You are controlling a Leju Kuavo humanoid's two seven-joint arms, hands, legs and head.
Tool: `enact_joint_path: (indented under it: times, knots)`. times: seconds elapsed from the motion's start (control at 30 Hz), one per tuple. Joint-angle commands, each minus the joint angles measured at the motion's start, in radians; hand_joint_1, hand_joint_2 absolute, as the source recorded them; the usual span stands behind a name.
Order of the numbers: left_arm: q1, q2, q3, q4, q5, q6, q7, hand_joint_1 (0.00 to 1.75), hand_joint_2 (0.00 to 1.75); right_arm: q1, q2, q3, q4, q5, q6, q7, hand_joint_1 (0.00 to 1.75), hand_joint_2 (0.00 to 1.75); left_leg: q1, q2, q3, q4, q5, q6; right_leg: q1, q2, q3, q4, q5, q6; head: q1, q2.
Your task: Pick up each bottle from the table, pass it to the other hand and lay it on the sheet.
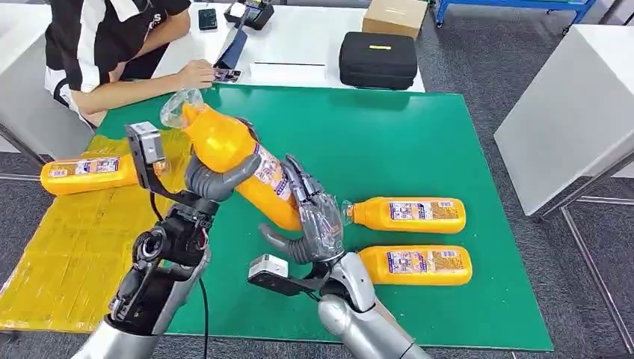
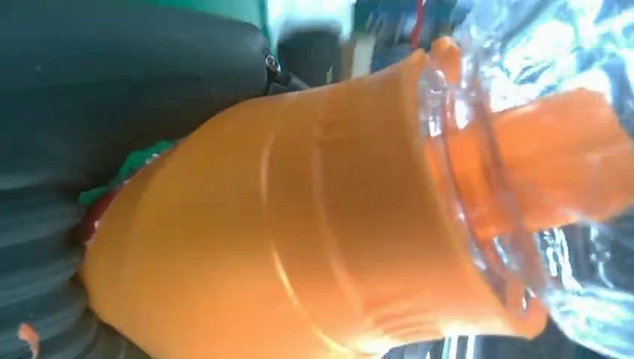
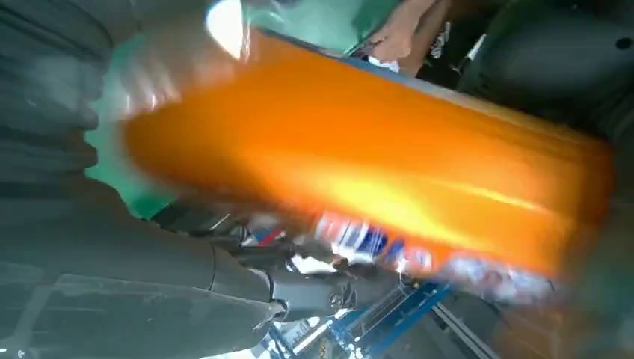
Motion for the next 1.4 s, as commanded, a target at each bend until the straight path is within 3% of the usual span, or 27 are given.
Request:
enact_joint_path:
  times: [0.03, 0.13, 0.2, 0.27, 0.3, 0.37, 0.4, 0.43, 0.5, 0.53, 0.63, 0.8, 0.93, 1.1, 1.4]
  knots:
    - [-0.033, 0.054, 0.012, -0.075, -0.517, 0.326, -0.078, 1.75, 1.75, 0.133, -0.066, -0.064, -0.327, -0.179, -0.043, -0.035, 0.00, 1.75, 0.001, -0.002, 0.004, 0.001, -0.003, 0.000, 0.001, -0.001, 0.004, 0.001, -0.003, -0.005, 0.000, 0.000]
    - [-0.045, 0.077, 0.025, -0.047, -0.768, 0.501, -0.105, 1.75, 1.75, 0.181, -0.081, -0.104, -0.473, -0.211, -0.048, -0.071, 0.00, 1.75, 0.000, -0.004, 0.005, 0.002, -0.004, 0.001, 0.001, -0.003, 0.006, 0.002, -0.005, -0.006, 0.000, 0.000]
    - [-0.045, 0.084, 0.034, -0.041, -0.841, 0.539, -0.106, 1.75, 1.75, 0.196, -0.102, -0.103, -0.534, -0.225, -0.048, -0.065, 0.00, 1.75, 0.000, -0.002, 0.005, 0.002, -0.004, 0.001, 0.001, -0.002, 0.006, 0.002, -0.005, -0.006, 0.000, 0.000]
    - [-0.066, 0.107, 0.022, 0.013, -1.130, 0.652, -0.042, 1.75, 1.75, 0.205, -0.126, -0.102, -0.598, -0.283, -0.048, -0.059, 0.00, 1.75, 0.000, -0.003, 0.006, 0.002, -0.005, 0.001, 0.001, -0.002, 0.006, 0.003, -0.005, -0.006, 0.000, 0.000]
    - [-0.066, 0.112, 0.027, 0.021, -1.127, 0.649, -0.044, 1.75, 1.75, 0.206, -0.132, -0.103, -0.608, -0.287, -0.047, -0.054, 0.00, 1.75, 0.000, -0.003, 0.004, 0.001, -0.003, 0.000, 0.001, -0.002, 0.004, 0.002, -0.004, -0.005, 0.000, 0.000]
    - [-0.056, 0.105, 0.131, -0.001, -1.652, 0.675, 0.001, 1.75, 1.75, 0.199, -0.165, -0.082, -0.647, -0.339, 0.003, 0.008, 0.00, 1.75, 0.000, -0.004, 0.006, 0.002, -0.004, 0.001, 0.001, -0.004, 0.007, 0.002, -0.005, -0.007, 0.000, 0.000]
    - [-0.050, 0.094, 0.140, -0.002, -1.695, 0.675, -0.003, 1.75, 1.75, 0.197, -0.168, -0.081, -0.650, -0.342, 0.002, 0.009, 0.00, 1.75, 0.000, -0.002, 0.002, 0.000, -0.001, 0.000, 0.000, -0.002, 0.002, 0.000, -0.002, -0.003, 0.000, 0.000]
    - [-0.101, 0.239, 0.012, 0.062, -1.897, 0.675, 0.167, 1.75, 1.75, 0.189, -0.180, -0.074, -0.669, -0.373, -0.006, -0.017, 0.00, 1.75, 0.000, -0.001, 0.006, 0.002, -0.004, 0.001, 0.000, 0.000, 0.005, 0.002, -0.004, -0.006, 0.000, 0.000]
    - [-0.101, 0.239, 0.012, 0.062, -1.897, 0.675, 0.167, 1.75, 1.75, 0.189, -0.180, -0.074, -0.669, -0.373, -0.006, -0.017, 0.00, 1.75, 0.000, 0.001, 0.005, 0.001, -0.003, 0.000, 0.000, 0.001, 0.004, 0.002, -0.003, -0.006, 0.000, 0.000]
    - [-0.184, 0.291, -0.190, 0.216, -1.897, 0.675, 0.324, 1.75, 1.75, 0.201, -0.193, -0.082, -0.717, -0.376, -0.025, -0.033, 0.00, 1.75, 0.000, 0.001, 0.007, 0.001, -0.004, 0.000, 0.001, 0.001, 0.006, 0.002, -0.004, -0.007, 0.000, 0.000]
    - [-0.270, 0.300, -0.309, 0.396, -1.897, 0.642, 0.397, 1.75, 1.75, 0.215, -0.208, -0.091, -0.764, -0.379, -0.040, -0.038, 0.00, 1.75, 0.000, -0.007, 0.007, 0.001, -0.002, 0.000, 0.001, -0.007, 0.008, 0.002, -0.005, -0.008, -0.001, 0.000]
    - [-0.284, 0.249, -0.182, 0.573, -1.893, 0.657, 0.303, 1.75, 1.75, 0.214, -0.214, -0.106, -0.784, -0.382, -0.020, -0.023, 0.00, 1.75, 0.000, -0.001, 0.005, 0.000, -0.001, 0.001, 0.001, -0.002, 0.004, 0.000, -0.002, -0.004, 0.002, 0.000]
    - [-0.322, 0.250, -0.165, 0.730, -1.892, 0.579, 0.303, 1.75, 1.75, 0.207, -0.212, -0.120, -0.778, -0.374, -0.002, -0.010, 0.00, 1.75, 0.000, 0.001, 0.010, 0.002, -0.005, 0.001, 0.001, 0.002, 0.008, 0.002, -0.004, -0.009, 0.002, 0.000]
    - [-0.332, 0.246, -0.095, 0.828, -1.875, 0.537, 0.286, 1.75, 1.75, 0.212, -0.216, -0.129, -0.768, -0.357, 0.018, 0.007, 0.00, 1.75, 0.000, 0.002, 0.006, 0.000, -0.002, 0.000, 0.001, 0.001, 0.004, 0.001, -0.002, -0.006, 0.001, 0.000]
    - [-0.297, 0.252, 0.029, 0.947, -1.821, 0.423, 0.244, 1.75, 1.75, 0.229, -0.252, -0.139, -0.702, -0.112, 0.250, 0.208, 0.00, 1.75, 0.001, 0.002, 0.008, 0.000, -0.003, 0.001, 0.001, 0.002, 0.007, 0.000, -0.003, -0.007, 0.002, 0.000]
